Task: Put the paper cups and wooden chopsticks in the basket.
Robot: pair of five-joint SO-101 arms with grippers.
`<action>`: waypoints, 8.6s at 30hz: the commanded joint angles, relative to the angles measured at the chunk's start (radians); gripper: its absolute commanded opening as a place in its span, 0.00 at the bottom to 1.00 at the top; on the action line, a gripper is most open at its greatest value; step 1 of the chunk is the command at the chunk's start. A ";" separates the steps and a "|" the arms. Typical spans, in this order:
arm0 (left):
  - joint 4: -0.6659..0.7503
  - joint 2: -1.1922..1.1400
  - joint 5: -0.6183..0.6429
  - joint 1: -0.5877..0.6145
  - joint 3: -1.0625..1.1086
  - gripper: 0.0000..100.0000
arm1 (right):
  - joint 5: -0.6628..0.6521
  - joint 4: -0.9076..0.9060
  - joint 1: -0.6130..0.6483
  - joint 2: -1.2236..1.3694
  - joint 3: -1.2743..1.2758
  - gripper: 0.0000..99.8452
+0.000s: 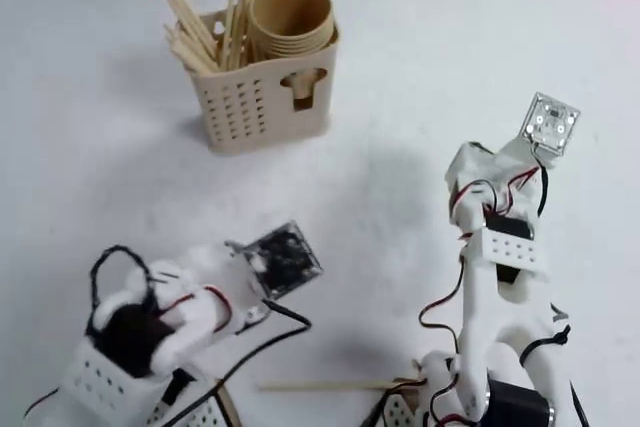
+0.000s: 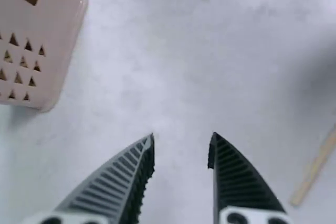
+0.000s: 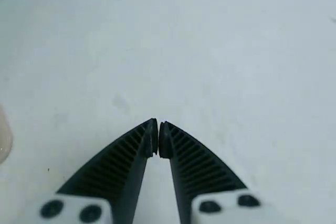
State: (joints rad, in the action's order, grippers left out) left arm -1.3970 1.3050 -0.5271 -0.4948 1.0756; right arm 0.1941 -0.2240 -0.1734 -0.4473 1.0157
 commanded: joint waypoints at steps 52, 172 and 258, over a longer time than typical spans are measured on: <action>0.304 -0.880 0.296 -0.535 -0.143 0.12 | 0.008 -0.166 -0.231 -0.038 -0.198 0.02; -0.193 -1.115 -0.408 0.377 -0.509 0.13 | -0.166 -0.650 -0.104 -0.357 -0.321 0.02; 0.562 -1.056 0.358 0.346 -1.510 0.02 | -0.164 -0.555 -0.120 -0.357 -0.213 0.02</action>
State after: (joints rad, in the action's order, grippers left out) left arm -0.9536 0.2662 -0.1818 -0.1588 -0.4680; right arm 0.0376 -0.7994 -0.3023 -0.7818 0.8101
